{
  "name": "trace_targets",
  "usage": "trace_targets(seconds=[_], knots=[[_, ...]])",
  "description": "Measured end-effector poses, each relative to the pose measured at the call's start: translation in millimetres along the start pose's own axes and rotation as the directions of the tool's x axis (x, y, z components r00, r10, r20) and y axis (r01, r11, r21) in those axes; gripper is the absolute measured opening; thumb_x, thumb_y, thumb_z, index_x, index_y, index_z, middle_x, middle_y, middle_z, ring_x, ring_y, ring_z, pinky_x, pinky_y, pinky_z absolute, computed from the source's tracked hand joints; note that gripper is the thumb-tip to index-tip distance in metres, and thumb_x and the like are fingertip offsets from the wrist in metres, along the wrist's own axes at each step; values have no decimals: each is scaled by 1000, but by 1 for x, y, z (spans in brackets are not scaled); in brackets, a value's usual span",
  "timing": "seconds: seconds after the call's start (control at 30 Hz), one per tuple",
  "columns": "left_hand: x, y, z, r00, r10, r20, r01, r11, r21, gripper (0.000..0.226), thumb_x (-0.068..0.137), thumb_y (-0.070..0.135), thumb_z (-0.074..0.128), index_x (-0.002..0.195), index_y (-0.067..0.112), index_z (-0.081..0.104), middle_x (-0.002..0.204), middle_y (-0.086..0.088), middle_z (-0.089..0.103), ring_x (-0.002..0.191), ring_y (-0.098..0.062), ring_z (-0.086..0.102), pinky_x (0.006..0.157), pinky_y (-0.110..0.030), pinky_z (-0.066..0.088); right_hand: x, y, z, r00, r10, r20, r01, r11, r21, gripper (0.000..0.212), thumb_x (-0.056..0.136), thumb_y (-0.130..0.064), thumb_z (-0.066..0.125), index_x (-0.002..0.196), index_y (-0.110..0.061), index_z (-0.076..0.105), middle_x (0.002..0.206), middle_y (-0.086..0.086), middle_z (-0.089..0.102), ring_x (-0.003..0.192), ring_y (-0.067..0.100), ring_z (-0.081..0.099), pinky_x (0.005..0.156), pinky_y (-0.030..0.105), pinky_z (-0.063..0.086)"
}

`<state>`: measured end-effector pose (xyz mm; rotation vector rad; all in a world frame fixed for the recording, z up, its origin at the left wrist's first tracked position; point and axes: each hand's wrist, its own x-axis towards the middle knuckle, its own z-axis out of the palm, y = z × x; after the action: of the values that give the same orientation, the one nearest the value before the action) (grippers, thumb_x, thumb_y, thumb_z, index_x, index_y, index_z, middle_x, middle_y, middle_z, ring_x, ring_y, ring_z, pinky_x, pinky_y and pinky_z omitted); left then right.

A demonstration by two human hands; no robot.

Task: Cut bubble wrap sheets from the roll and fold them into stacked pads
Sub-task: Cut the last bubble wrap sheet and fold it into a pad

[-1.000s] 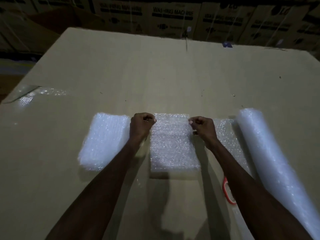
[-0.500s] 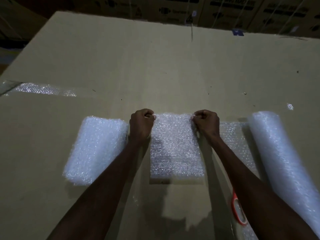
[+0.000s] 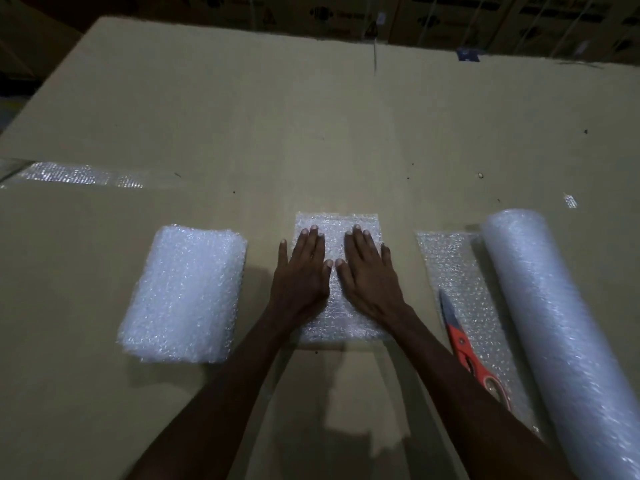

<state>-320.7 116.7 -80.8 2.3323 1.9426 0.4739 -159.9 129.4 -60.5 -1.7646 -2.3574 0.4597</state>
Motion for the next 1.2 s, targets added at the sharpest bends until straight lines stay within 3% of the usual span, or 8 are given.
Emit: trace_targets(seconds=[0.27,0.4,0.47,0.57,0.7,0.9,1.03,1.2], knots=[[-5,-21,-2,997,54,62,-54,999,5,68,100,50,28,153,9,35,161,-11,31,149,-27,29,117,-62,18,-5,15,-2,998,-22,52,28,992,-120,72,104,-64,17,164,-28,-3,170,-1,-14,156,18,-15,123,54,-13],[-6,-22,-10,995,66,77,-64,997,-32,71,100,52,26,154,6,34,161,-15,28,150,-31,25,118,-63,15,-6,16,-12,992,-21,121,35,994,-107,80,102,-69,18,163,-25,-10,168,0,-22,154,18,-22,122,55,-15],[-8,-21,-16,996,76,52,-71,993,-90,73,100,53,24,155,6,30,163,-14,22,152,-29,19,119,-60,10,-11,17,-20,996,7,83,-6,1000,-8,85,100,-71,21,164,-21,-5,170,2,-15,157,19,-14,123,52,-9],[-18,-18,-27,993,116,16,-112,980,-167,71,101,51,24,154,5,31,163,-11,22,152,-29,19,118,-53,5,-37,19,-34,992,-27,-120,47,984,173,77,99,-56,46,158,-9,29,165,13,30,151,26,29,121,41,23],[-48,-9,-32,964,253,-75,-264,943,-203,59,100,40,39,137,-4,55,149,-21,47,137,-38,46,108,-61,33,-81,19,-35,940,-183,-290,231,962,144,43,97,-37,65,128,-8,63,126,10,63,112,26,61,92,42,52],[-91,-3,-31,918,386,-92,-397,902,-170,48,95,42,49,118,6,69,130,-12,66,121,-28,62,99,-43,49,-117,24,-22,908,-319,-272,364,921,135,42,97,-48,62,111,-9,70,109,4,69,98,25,66,80,37,54],[-105,-3,-39,933,355,-54,-359,915,-186,44,89,47,59,114,13,71,120,-5,69,102,-22,66,78,-27,54,-121,30,-16,934,-289,-213,317,942,113,35,95,-45,60,108,-14,72,108,0,68,97,25,67,75,44,57],[-106,4,-44,945,328,3,-322,931,-174,33,91,35,58,113,13,71,120,-7,69,100,-25,69,73,-29,56,-125,33,-19,947,-302,-106,310,949,67,40,91,-48,62,117,-19,70,116,-1,65,104,24,64,76,42,57]])
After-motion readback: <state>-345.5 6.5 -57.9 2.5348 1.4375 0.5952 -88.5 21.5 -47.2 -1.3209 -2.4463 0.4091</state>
